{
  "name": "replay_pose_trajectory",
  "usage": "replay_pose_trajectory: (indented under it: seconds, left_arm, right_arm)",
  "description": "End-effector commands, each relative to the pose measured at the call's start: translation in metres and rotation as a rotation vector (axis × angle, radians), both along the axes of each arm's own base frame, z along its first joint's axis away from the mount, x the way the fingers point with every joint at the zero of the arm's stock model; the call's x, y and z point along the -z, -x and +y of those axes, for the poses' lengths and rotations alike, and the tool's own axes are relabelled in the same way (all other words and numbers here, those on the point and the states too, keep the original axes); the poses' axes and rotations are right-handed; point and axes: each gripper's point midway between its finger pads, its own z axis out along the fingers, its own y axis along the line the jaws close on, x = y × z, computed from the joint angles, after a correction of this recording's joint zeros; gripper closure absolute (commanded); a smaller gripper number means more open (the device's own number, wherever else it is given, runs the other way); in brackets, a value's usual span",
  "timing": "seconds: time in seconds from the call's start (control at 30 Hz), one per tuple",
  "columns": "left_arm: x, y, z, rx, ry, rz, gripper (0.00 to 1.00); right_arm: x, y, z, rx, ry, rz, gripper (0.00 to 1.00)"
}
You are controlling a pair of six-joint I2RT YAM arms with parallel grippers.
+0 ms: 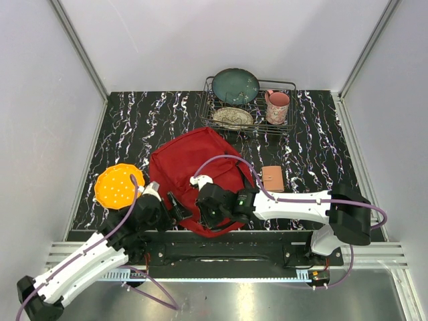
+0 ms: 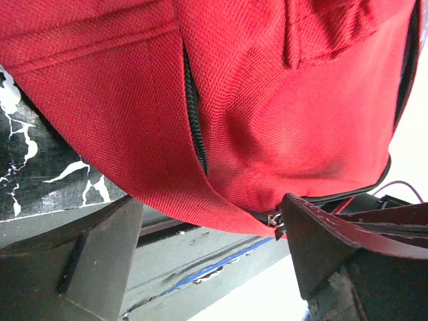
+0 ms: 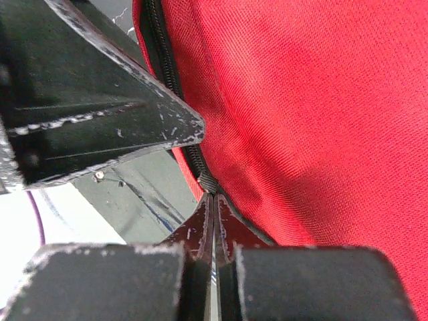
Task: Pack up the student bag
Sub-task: Zip the student bag at the center of the board.
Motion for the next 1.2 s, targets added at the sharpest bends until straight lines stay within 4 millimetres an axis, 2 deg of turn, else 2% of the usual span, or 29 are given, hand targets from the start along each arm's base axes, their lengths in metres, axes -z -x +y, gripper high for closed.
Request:
replay_pose_trajectory:
  seconds: [0.0, 0.1, 0.13, 0.2, 0.23, 0.3, 0.43, 0.57, 0.6, 0.67, 0.7, 0.73, 0.77, 0.8, 1.07, 1.17]
  left_arm:
    - [-0.003, -0.017, -0.005, -0.081, -0.003, -0.029, 0.22]
    - [-0.005, -0.026, -0.01, -0.088, 0.011, -0.058, 0.35]
    - [-0.006, -0.028, -0.01, -0.093, 0.005, -0.067, 0.44]
    - [-0.007, -0.035, -0.007, -0.115, -0.019, -0.088, 0.51]
    - [-0.008, -0.036, -0.005, -0.115, -0.032, -0.099, 0.69]
    - [-0.008, -0.04, 0.001, -0.136, -0.069, -0.11, 0.82]
    - [-0.009, -0.041, 0.009, -0.145, -0.105, -0.131, 0.99]
    - [-0.016, -0.042, 0.0, -0.118, -0.037, -0.177, 1.0]
    - [-0.01, -0.041, -0.001, -0.112, -0.033, -0.171, 1.0]
    - [-0.012, -0.041, -0.006, -0.105, 0.003, -0.181, 1.0]
    - [-0.009, -0.04, -0.006, -0.101, 0.005, -0.177, 1.0]
    - [-0.01, -0.04, -0.007, -0.099, 0.01, -0.178, 1.0]
    - [-0.009, -0.039, -0.008, -0.093, 0.013, -0.176, 1.0]
    - [-0.009, -0.039, -0.008, -0.091, 0.014, -0.177, 1.0]
    - [-0.009, -0.038, -0.011, -0.071, 0.013, -0.179, 1.0]
    - [-0.009, -0.039, -0.012, -0.066, 0.014, -0.18, 1.0]
  right_arm:
    - [-0.019, -0.006, 0.006, 0.011, -0.07, -0.019, 1.0]
    - [-0.02, -0.002, 0.006, -0.005, -0.081, -0.004, 1.0]
    - [-0.017, 0.0, 0.004, -0.011, -0.073, -0.002, 1.0]
    - [-0.017, 0.005, 0.002, -0.029, -0.078, 0.019, 1.0]
    - [-0.014, 0.008, -0.001, -0.037, -0.069, 0.026, 1.0]
    - [-0.011, 0.014, -0.006, -0.059, -0.06, 0.047, 1.0]
    - [0.001, 0.027, -0.017, -0.1, -0.025, 0.091, 1.0]
    - [0.006, 0.028, -0.017, -0.09, -0.03, 0.104, 1.0]
    - [0.008, 0.028, -0.017, -0.087, -0.03, 0.106, 1.0]
    - [0.011, 0.024, -0.014, -0.067, -0.025, 0.102, 1.0]
    - [0.012, 0.022, -0.013, -0.053, -0.022, 0.097, 0.9]
    - [0.013, 0.019, -0.011, -0.042, -0.024, 0.092, 0.86]
    - [0.015, 0.016, -0.011, -0.028, -0.014, 0.082, 0.77]
    - [0.016, 0.014, -0.011, -0.017, -0.012, 0.076, 0.74]
    - [0.019, 0.002, -0.011, 0.036, 0.006, 0.035, 0.57]
    - [0.022, 0.003, -0.009, 0.037, 0.01, 0.045, 0.55]
